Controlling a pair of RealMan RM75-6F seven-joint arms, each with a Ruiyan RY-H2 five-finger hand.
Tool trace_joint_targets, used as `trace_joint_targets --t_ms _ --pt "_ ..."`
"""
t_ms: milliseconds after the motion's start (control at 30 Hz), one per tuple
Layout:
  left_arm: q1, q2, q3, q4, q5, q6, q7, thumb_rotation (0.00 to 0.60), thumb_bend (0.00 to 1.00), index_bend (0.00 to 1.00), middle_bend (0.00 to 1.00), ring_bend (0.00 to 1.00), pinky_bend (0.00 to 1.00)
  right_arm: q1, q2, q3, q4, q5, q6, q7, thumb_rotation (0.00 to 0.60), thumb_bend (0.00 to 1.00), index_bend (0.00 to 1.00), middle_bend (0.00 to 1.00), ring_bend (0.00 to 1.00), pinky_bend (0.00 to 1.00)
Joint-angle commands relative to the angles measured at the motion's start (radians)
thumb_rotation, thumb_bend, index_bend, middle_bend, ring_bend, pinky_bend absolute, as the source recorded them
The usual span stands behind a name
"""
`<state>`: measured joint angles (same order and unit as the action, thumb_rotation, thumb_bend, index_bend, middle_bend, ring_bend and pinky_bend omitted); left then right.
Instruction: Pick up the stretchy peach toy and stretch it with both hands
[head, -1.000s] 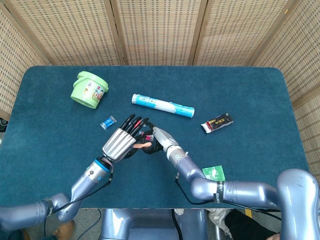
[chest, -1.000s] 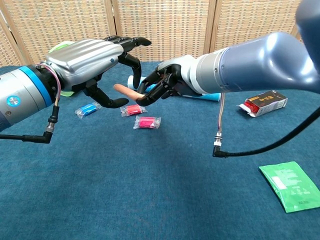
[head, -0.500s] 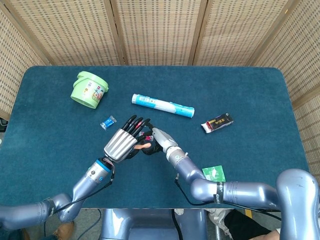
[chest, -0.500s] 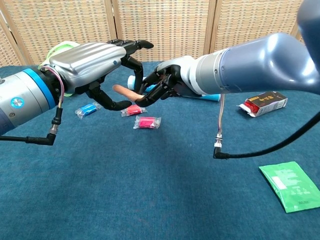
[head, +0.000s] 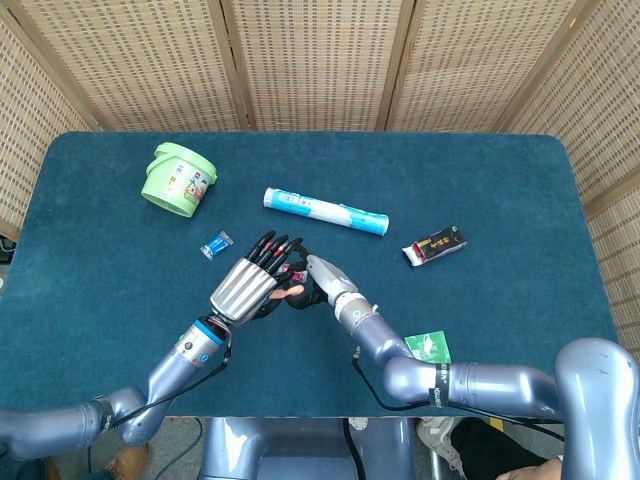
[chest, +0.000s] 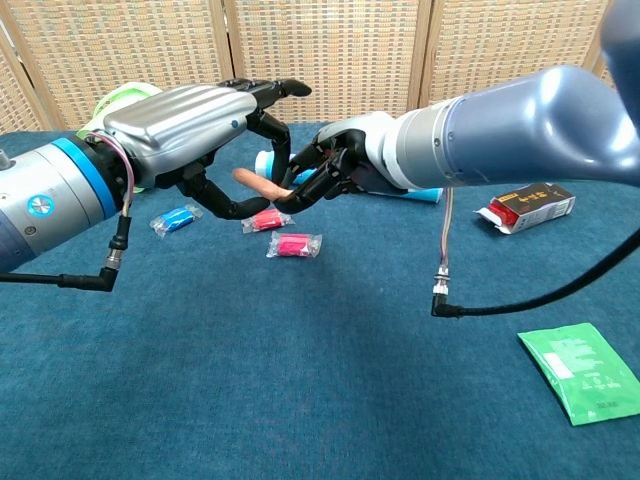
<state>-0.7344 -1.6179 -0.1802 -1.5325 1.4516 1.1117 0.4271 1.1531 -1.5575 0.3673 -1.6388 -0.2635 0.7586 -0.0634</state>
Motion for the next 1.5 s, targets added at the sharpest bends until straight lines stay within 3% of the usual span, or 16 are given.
trace_joint_targets --t_ms 33,300,867,1500 --pt "-0.001 -0.001 0.0 -0.002 -0.002 0.0 0.001 0.6 0.38 0.55 0.0 0.0 0.0 -0.001 0.0 0.0 0.0 -0.001 0.0 0.001 0.6 0.58 0.67 0.05 0.0 0.0" --pt "-0.004 -0.005 0.004 -0.004 -0.01 0.001 0.008 0.6 0.44 0.6 0.0 0.0 0.0 -0.003 0.006 -0.001 -0.005 -0.002 0.0 0.006 0.6 0.58 0.67 0.05 0.0 0.0" --pt "-0.006 -0.008 -0.005 -0.015 -0.039 0.008 -0.005 0.6 0.51 0.79 0.0 0.0 0.0 -0.025 0.031 -0.009 -0.005 -0.015 -0.004 0.022 0.6 0.59 0.69 0.05 0.0 0.0" --pt "0.014 0.054 -0.011 -0.035 -0.04 0.043 -0.039 0.6 0.51 0.8 0.0 0.0 0.0 -0.096 0.103 -0.024 -0.019 -0.064 -0.021 0.068 0.6 0.62 0.77 0.06 0.0 0.0"
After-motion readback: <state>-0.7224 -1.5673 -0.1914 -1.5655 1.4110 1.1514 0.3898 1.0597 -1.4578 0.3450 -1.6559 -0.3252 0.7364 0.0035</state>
